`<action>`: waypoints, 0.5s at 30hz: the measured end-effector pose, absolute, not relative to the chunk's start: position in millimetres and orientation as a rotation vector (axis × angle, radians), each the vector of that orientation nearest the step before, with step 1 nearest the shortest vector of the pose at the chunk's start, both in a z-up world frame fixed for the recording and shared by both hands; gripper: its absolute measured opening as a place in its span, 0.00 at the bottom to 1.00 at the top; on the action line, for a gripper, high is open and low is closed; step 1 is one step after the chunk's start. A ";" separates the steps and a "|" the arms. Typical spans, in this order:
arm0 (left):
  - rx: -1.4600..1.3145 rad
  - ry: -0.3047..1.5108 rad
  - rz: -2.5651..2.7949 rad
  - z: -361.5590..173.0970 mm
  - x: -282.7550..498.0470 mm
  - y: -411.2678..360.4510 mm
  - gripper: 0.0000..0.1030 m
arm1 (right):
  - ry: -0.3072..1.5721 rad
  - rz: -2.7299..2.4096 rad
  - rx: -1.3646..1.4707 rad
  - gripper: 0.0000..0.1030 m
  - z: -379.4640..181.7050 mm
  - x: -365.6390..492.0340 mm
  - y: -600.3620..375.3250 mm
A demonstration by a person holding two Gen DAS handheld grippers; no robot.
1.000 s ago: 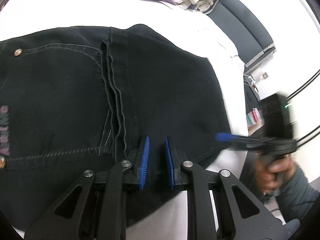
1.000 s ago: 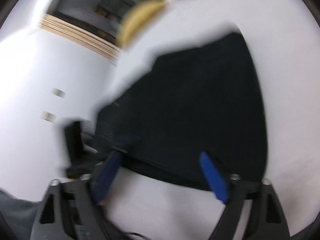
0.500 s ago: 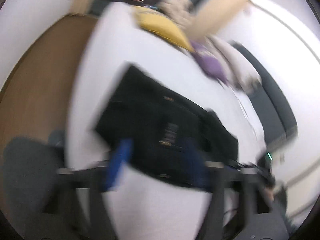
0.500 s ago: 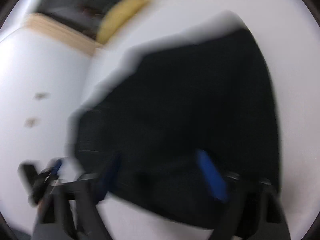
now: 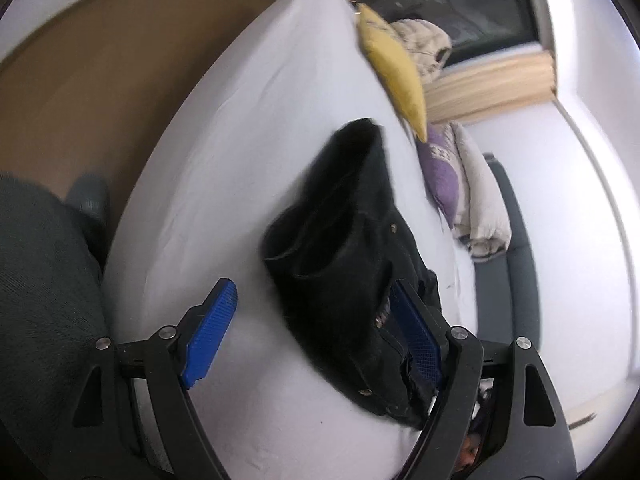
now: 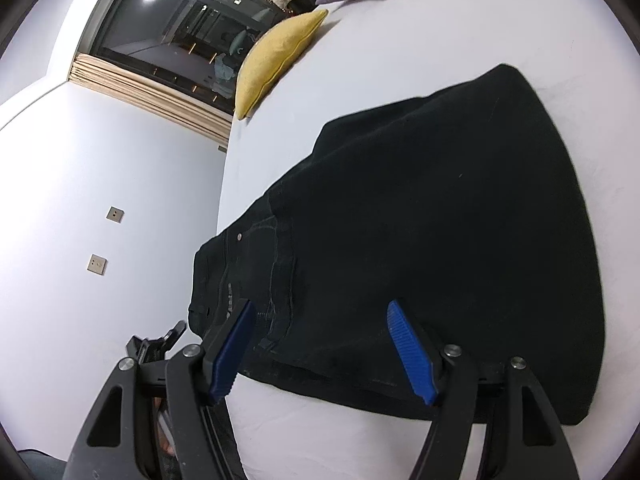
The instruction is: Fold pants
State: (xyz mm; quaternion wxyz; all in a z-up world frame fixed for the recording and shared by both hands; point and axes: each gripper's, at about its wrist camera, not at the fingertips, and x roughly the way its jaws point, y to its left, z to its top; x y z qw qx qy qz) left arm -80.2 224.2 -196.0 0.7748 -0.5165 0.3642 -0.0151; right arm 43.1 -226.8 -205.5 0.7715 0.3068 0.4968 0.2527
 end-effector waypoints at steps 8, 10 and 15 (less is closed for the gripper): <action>-1.141 0.733 -0.080 -208.9 -67.9 222.3 0.48 | 1.055 0.580 0.681 0.69 -196.0 48.2 -208.5; -1.131 0.750 -0.074 -208.8 -65.0 221.0 0.37 | 1.050 0.590 0.688 0.69 -193.1 50.3 -208.2; -1.222 0.738 -0.078 -217.3 -66.3 230.1 0.26 | 1.048 0.630 0.715 0.69 -191.4 60.1 -198.7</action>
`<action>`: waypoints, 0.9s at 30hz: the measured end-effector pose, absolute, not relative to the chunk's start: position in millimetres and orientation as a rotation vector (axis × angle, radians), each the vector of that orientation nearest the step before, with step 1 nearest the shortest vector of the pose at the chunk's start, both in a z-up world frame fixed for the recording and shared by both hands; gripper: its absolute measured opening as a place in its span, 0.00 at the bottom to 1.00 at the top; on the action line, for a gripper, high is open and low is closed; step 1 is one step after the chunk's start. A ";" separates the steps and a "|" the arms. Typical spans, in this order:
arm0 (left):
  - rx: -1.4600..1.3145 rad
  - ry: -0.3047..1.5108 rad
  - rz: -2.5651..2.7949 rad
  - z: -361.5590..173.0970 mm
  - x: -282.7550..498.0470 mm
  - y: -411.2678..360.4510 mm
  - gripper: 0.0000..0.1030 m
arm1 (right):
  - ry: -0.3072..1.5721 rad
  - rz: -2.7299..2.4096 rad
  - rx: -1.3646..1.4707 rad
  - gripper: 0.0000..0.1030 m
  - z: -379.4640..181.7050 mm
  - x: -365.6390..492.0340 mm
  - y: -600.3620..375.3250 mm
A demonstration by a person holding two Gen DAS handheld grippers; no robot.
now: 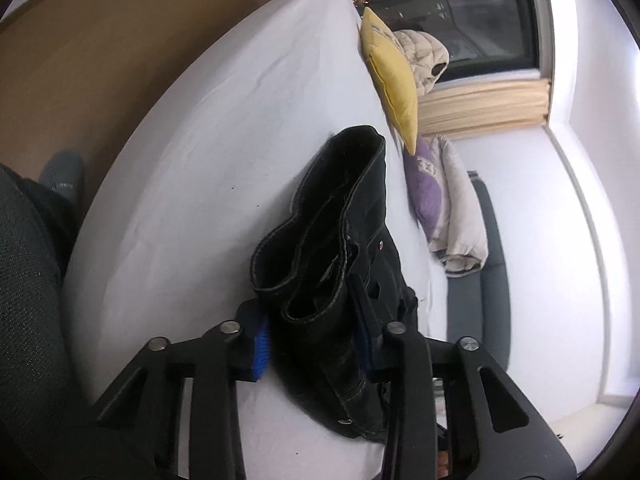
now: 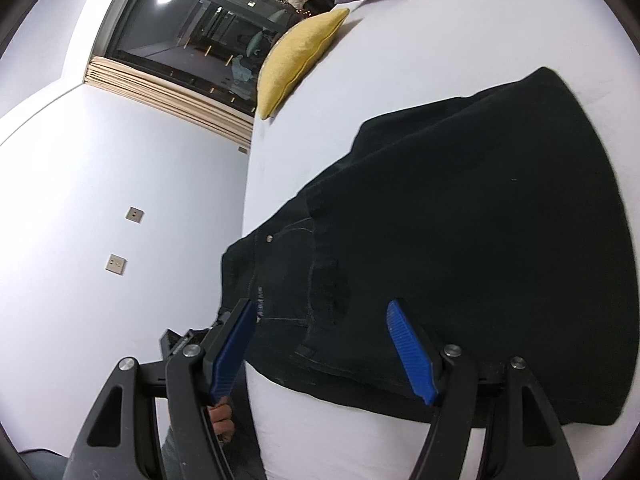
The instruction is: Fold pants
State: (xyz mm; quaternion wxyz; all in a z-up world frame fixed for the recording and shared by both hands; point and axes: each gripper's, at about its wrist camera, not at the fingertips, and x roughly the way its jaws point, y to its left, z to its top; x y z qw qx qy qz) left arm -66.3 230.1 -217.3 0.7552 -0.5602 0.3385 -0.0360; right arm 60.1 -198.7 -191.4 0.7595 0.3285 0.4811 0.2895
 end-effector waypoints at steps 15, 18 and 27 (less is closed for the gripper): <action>-1.261 0.694 -0.132 -208.5 -57.7 231.7 0.11 | 1.124 0.763 0.681 0.69 -199.6 110.6 -124.2; -1.243 0.685 -0.142 -198.8 -56.4 229.7 0.11 | 1.160 0.775 0.698 0.69 -213.1 123.5 -114.4; -1.219 0.687 -0.143 -186.8 -45.7 228.2 0.11 | 1.183 0.783 0.659 0.68 -214.4 125.7 -118.1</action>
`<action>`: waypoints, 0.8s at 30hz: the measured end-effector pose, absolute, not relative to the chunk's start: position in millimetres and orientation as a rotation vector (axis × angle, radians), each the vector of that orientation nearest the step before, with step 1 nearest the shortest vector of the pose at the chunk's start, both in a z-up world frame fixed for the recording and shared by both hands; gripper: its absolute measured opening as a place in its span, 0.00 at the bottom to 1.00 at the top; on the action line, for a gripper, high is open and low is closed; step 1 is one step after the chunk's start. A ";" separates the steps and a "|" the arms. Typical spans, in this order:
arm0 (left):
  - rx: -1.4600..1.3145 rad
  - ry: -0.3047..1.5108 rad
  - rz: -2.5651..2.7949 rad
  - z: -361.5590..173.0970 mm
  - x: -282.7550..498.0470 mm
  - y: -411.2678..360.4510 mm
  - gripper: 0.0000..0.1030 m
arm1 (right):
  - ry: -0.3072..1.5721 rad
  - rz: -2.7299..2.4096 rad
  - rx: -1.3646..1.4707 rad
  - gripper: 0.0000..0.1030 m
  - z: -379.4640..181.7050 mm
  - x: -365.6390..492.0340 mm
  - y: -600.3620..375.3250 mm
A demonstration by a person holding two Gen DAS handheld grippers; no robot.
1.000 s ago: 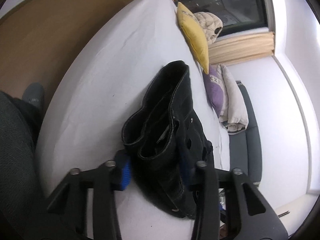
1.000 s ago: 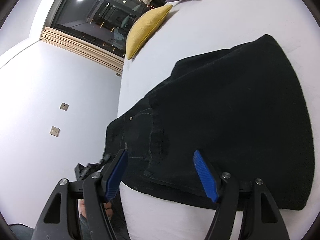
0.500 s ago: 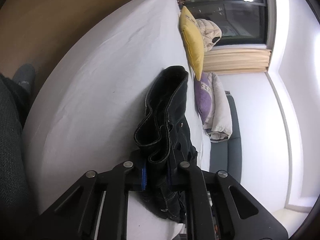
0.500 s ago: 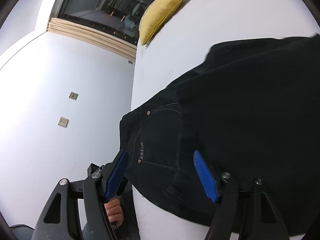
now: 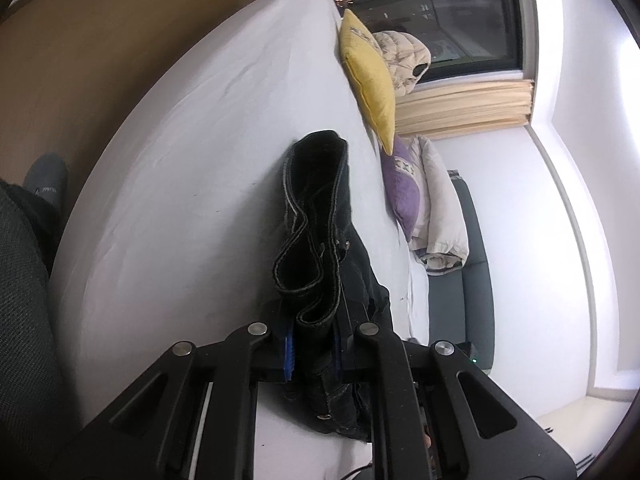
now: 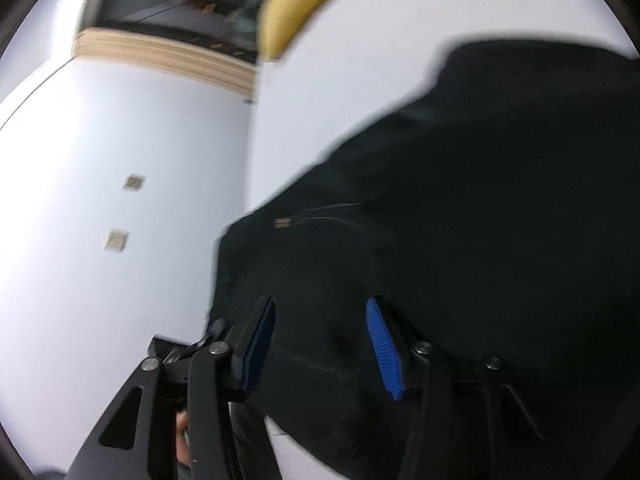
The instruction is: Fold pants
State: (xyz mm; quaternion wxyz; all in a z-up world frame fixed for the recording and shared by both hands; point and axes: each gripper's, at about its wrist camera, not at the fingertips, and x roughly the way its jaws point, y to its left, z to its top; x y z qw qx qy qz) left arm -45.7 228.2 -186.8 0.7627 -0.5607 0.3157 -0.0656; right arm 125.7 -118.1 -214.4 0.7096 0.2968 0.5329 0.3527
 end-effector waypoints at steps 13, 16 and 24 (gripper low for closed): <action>-1.041 0.681 -0.192 -129.2 -27.6 207.3 0.11 | 1.177 0.771 0.786 0.75 -216.1 130.1 -166.1; -0.976 0.672 -0.229 -106.8 -18.3 192.9 0.11 | 1.182 0.780 0.807 0.77 -217.7 134.4 -174.7; -0.899 0.691 -0.256 -79.2 -5.0 168.7 0.10 | 1.282 0.833 0.727 0.68 -241.6 155.0 -146.9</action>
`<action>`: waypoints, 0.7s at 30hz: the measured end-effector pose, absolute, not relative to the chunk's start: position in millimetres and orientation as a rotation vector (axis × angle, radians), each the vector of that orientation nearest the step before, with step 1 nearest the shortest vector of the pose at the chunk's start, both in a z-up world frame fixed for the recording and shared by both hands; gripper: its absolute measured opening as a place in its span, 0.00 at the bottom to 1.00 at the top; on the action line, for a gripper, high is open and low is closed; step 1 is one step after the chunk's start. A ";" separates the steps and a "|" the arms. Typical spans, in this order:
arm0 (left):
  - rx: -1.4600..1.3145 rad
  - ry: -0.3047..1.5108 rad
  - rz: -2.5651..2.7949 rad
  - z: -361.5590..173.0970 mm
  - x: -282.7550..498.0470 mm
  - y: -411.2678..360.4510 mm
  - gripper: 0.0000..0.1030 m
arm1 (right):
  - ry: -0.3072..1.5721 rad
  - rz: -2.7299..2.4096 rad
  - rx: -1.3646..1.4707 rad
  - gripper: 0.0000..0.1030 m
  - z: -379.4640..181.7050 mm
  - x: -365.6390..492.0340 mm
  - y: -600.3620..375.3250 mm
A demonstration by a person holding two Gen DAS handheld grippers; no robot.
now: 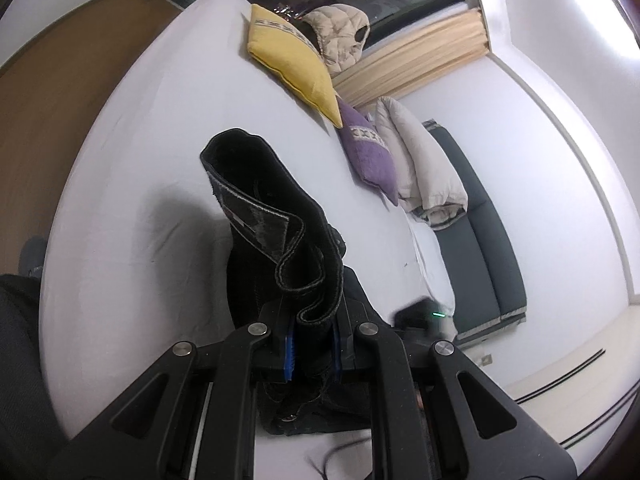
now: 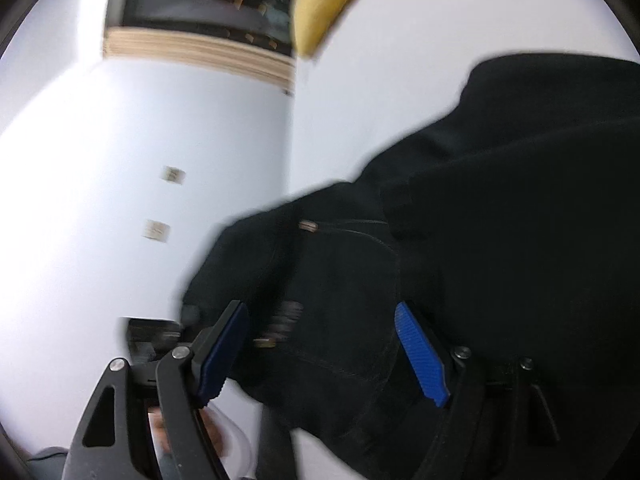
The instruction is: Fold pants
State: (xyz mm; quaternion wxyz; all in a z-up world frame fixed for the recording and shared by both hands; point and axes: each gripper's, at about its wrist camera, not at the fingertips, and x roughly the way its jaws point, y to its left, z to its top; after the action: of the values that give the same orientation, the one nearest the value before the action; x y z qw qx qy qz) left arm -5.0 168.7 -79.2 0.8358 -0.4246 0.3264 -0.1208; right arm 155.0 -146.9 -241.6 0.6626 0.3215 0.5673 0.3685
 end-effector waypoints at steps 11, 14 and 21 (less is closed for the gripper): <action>-0.636 0.710 -0.448 -20.2 19.8 67.8 0.11 | 1.355 0.787 0.805 0.00 -279.2 169.2 -165.8; -0.595 0.724 -0.505 -11.4 28.7 35.7 0.10 | 1.341 0.799 0.801 0.00 -279.3 167.0 -169.2; -0.511 0.782 -0.602 -5.8 32.4 -34.4 0.11 | 1.334 0.826 0.820 0.00 -277.4 172.5 -165.9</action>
State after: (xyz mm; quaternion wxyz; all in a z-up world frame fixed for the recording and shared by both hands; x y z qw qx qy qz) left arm 32.4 -34.4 -5.8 0.8496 -0.2424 0.3713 -0.2857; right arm 172.5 -165.9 -277.4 0.6331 0.3586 0.5832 0.3611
